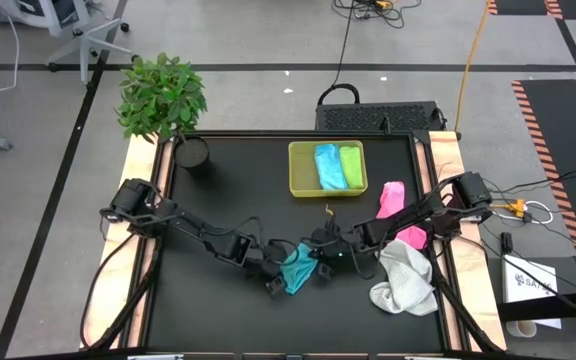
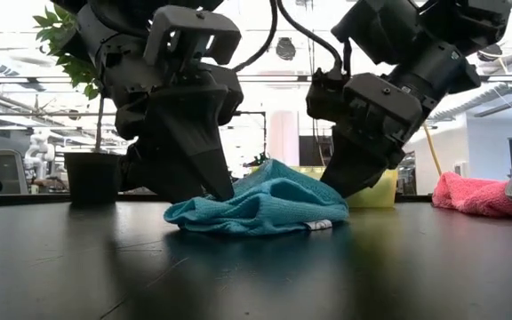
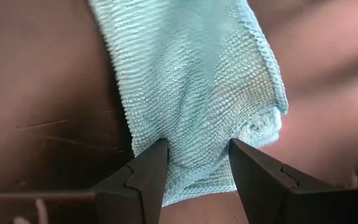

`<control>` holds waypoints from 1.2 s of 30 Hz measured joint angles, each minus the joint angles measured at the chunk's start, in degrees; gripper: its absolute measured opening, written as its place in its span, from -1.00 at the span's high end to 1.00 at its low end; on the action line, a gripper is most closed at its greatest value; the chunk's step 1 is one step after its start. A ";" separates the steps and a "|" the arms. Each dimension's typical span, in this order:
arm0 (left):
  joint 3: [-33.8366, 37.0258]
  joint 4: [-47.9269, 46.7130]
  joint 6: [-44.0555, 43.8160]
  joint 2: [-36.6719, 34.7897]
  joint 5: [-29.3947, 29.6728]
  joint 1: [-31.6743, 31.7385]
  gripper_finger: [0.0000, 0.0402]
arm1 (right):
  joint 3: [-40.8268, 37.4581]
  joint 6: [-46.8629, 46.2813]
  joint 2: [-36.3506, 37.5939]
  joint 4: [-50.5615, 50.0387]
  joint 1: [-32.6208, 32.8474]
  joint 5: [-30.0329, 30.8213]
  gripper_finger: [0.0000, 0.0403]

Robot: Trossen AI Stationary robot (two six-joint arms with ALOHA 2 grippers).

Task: Fold microfiber towels
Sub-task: Fold the blue microfiber cloth

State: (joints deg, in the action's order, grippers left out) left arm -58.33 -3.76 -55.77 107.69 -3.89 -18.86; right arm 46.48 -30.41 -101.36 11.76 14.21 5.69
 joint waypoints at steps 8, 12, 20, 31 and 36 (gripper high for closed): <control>-0.02 -1.21 7.50 -8.55 -6.22 -0.50 0.12 | -0.02 3.05 1.47 -1.95 -2.38 -0.88 1.00; -0.13 -2.15 9.90 -14.17 11.58 -0.83 0.12 | -0.02 3.48 1.70 -2.12 -2.63 -1.31 1.00; -0.02 5.52 6.56 -8.88 22.46 -0.95 0.12 | -0.02 3.45 1.79 -2.57 -2.73 -1.01 1.00; -0.07 17.55 -0.22 2.22 14.15 -3.74 0.12 | -0.02 2.83 1.83 -2.44 -3.79 -1.01 1.00; -0.07 17.43 -3.38 5.70 13.78 -4.98 0.12 | -0.02 2.63 1.83 -1.19 -3.75 -1.19 1.00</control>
State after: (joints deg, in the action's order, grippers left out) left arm -58.39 13.67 -59.15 113.39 9.89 -23.84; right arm 46.46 -27.78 -99.53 10.57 10.46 4.50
